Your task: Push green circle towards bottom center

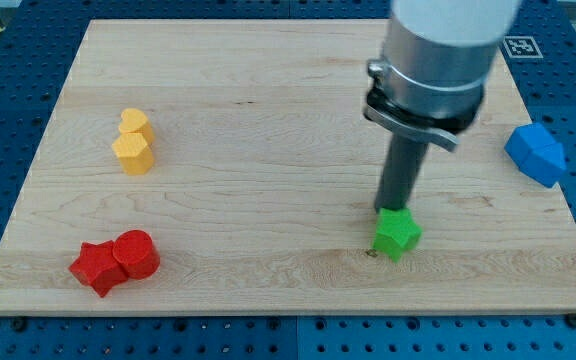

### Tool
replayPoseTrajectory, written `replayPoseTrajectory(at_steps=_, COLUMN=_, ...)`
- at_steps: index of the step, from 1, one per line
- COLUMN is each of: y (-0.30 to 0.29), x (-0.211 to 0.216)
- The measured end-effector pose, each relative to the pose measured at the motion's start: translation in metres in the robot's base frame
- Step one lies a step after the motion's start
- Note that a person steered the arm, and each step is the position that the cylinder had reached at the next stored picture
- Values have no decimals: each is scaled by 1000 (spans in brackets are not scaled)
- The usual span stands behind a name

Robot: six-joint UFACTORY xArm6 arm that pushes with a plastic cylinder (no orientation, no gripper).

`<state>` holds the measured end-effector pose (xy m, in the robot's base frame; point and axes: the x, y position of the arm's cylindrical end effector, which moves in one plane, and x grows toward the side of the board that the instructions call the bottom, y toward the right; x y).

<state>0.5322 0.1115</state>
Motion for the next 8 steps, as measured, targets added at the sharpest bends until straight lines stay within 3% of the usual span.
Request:
replayPoseTrajectory(at_steps=1, y=4, x=4)
replayPoseTrajectory(at_steps=4, y=3, x=-154)
replayPoseTrajectory(at_steps=5, y=48, x=-189)
replayPoseTrajectory(at_steps=6, y=134, x=-210)
replayPoseTrajectory(at_steps=7, y=194, x=-260)
replayPoseTrajectory(at_steps=8, y=173, x=-292)
